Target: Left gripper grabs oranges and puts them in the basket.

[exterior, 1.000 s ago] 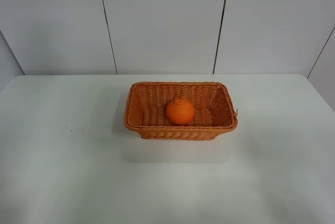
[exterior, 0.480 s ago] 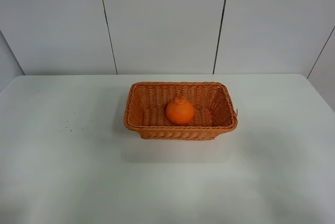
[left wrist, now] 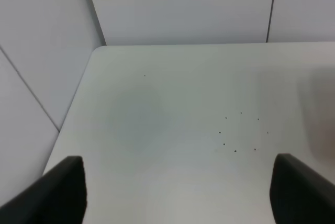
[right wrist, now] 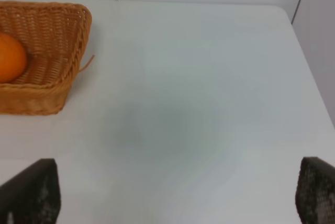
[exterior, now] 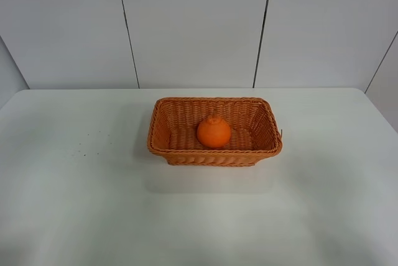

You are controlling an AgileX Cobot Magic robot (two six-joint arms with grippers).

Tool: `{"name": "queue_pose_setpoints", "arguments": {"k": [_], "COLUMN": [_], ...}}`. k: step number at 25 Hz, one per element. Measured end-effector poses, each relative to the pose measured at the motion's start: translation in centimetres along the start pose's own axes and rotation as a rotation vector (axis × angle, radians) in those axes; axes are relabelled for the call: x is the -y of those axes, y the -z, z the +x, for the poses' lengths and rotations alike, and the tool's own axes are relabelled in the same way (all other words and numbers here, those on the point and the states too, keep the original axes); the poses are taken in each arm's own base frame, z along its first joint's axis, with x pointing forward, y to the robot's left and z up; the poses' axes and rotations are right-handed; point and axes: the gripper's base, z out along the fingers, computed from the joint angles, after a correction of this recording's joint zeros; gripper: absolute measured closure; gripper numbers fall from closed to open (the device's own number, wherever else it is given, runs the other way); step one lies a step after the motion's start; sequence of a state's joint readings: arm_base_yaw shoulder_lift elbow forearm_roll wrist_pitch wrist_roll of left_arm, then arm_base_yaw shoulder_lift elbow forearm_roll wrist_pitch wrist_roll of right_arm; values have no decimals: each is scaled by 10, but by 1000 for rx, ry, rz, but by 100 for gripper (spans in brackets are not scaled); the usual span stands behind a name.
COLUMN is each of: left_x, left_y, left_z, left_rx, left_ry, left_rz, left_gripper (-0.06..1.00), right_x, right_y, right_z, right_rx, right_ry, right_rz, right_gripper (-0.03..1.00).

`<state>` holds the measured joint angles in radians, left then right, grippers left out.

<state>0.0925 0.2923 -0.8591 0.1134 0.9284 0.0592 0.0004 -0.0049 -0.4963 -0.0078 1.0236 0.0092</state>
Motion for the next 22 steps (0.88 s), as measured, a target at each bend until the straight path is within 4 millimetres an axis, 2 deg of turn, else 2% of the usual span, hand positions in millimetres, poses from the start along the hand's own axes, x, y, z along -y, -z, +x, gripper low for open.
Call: {"name": "queue_pose_setpoints", "arguments": {"k": [6,13,17,22], "left_x": [6,12,15,20], "left_y": [16,34,29,6], "left_z": [36,58,66,85], "left_rx": [63,105,42,-82], "left_ry": [24,21,17,4], "left_rz": [28,78,109,123], "left_gripper": [12,12,12,12], "right_x": [0,0,0,0], "right_y": [0,0,0,0], "right_z": [0,0,0,0], "right_rx": [0,0,0,0], "right_ry": [0,0,0,0], "right_rz": [0,0,0,0], "right_gripper": [27,27,27,27]}}
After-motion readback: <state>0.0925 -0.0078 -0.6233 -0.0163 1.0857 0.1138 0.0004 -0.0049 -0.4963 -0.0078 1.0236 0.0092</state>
